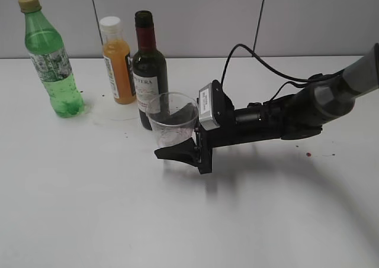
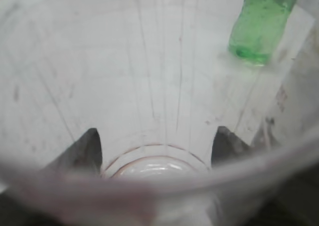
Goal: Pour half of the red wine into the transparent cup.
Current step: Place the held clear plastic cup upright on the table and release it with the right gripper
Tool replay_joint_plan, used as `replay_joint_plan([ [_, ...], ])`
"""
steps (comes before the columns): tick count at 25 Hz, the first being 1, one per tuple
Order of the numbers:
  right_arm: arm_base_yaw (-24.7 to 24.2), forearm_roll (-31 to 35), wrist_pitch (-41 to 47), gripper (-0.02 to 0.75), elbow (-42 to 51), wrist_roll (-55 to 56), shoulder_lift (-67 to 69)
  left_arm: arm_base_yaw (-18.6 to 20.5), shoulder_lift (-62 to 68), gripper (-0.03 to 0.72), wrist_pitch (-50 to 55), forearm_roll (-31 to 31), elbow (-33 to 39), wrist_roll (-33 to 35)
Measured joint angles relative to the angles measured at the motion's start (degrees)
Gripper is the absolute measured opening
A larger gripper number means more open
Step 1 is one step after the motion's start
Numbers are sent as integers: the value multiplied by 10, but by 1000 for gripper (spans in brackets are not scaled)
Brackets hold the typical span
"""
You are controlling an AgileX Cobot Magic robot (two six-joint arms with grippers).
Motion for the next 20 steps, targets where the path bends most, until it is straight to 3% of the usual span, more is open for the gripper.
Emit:
replay_joint_plan([
  [20,8,-18,-18,508,-50,6,78,0,0,237,0,0,0,0],
])
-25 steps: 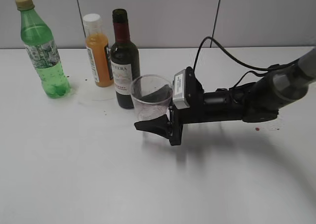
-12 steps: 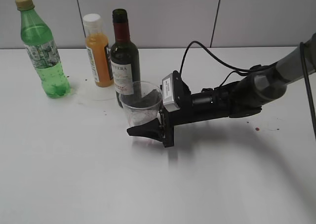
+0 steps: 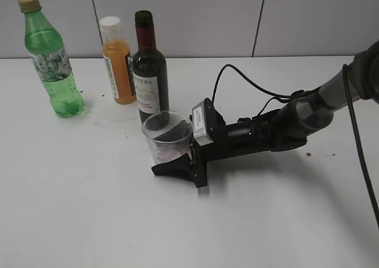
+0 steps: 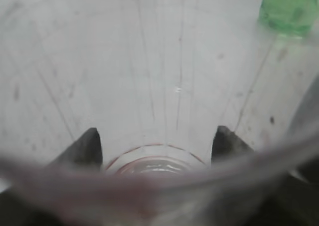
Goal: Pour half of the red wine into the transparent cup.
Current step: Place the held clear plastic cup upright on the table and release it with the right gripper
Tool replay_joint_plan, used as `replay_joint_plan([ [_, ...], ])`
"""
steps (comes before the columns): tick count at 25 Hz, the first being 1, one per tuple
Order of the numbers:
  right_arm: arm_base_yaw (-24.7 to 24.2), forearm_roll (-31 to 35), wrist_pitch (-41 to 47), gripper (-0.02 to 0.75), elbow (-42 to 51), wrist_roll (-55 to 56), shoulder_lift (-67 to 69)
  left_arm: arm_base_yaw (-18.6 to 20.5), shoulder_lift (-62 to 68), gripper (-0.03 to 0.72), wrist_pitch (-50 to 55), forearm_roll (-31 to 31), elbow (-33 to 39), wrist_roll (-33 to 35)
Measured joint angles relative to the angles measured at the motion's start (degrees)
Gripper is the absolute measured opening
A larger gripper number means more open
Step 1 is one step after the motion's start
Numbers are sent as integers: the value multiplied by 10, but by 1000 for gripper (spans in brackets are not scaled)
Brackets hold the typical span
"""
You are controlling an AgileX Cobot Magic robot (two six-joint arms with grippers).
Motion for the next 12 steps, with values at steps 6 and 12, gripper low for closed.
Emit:
replay_joint_plan([
  [6,1,2,0,508,-21,3,8,0,0,237,0,0,0,0],
  [12,1,2,1,635,-21,20,9,0,0,237,0,0,0,0],
])
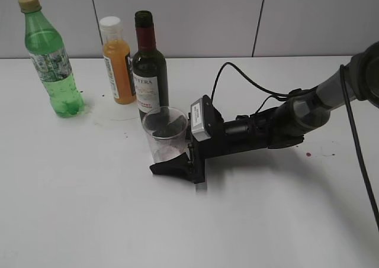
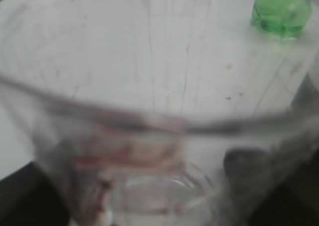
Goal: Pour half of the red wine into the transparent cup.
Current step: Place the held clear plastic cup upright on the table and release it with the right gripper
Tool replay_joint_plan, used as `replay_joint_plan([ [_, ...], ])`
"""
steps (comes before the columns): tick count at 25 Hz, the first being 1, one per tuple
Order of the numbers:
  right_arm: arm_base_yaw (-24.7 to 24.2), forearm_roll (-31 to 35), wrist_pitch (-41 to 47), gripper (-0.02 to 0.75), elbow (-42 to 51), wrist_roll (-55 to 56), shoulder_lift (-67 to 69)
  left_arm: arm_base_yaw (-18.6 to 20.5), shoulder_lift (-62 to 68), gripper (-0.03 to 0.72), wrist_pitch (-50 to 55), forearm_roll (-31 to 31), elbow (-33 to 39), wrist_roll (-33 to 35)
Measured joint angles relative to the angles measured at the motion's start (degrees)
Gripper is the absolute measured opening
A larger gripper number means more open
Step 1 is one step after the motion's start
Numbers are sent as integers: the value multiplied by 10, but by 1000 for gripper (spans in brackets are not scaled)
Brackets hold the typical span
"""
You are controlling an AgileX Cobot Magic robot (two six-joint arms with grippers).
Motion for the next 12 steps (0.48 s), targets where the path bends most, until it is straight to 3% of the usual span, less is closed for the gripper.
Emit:
replay_joint_plan([
  [3,0,0,0,675,0,1,0,0,0,237,0,0,0,0],
  [12,-25,-4,1,679,4,1,-5,0,0,237,0,0,0,0],
])
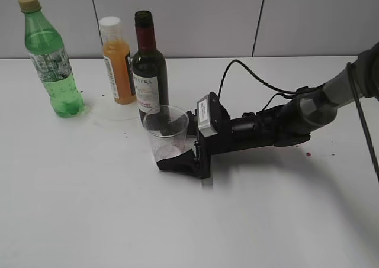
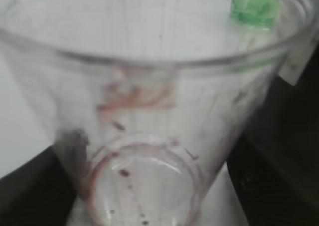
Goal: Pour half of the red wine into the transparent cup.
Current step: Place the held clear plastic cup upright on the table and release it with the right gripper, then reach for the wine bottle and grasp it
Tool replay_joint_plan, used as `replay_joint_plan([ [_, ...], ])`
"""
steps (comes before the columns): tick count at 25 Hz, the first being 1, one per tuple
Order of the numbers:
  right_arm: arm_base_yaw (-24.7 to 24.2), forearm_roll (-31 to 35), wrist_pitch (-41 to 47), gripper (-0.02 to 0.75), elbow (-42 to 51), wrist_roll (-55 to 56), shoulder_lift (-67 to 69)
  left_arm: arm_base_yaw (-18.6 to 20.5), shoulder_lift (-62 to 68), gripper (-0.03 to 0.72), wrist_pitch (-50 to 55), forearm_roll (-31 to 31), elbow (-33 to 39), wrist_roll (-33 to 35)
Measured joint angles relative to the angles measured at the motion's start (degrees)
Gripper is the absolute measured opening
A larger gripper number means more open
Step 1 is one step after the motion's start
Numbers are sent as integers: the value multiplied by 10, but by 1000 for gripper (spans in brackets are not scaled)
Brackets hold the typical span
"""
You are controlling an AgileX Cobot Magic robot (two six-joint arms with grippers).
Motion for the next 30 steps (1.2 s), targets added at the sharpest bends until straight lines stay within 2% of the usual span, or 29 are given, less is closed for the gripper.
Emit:
replay_joint_plan([
  [13,-68,-4,3,679,99,-44,-53,0,0,237,0,0,0,0],
  [21,-116,4,86,673,122,-26,-152,0,0,237,0,0,0,0],
  [25,-123,63,143,660,123,-1,-202,0,0,237,0,0,0,0],
  [30,-124,226,170,640,123,16,-247,0,0,237,0,0,0,0],
])
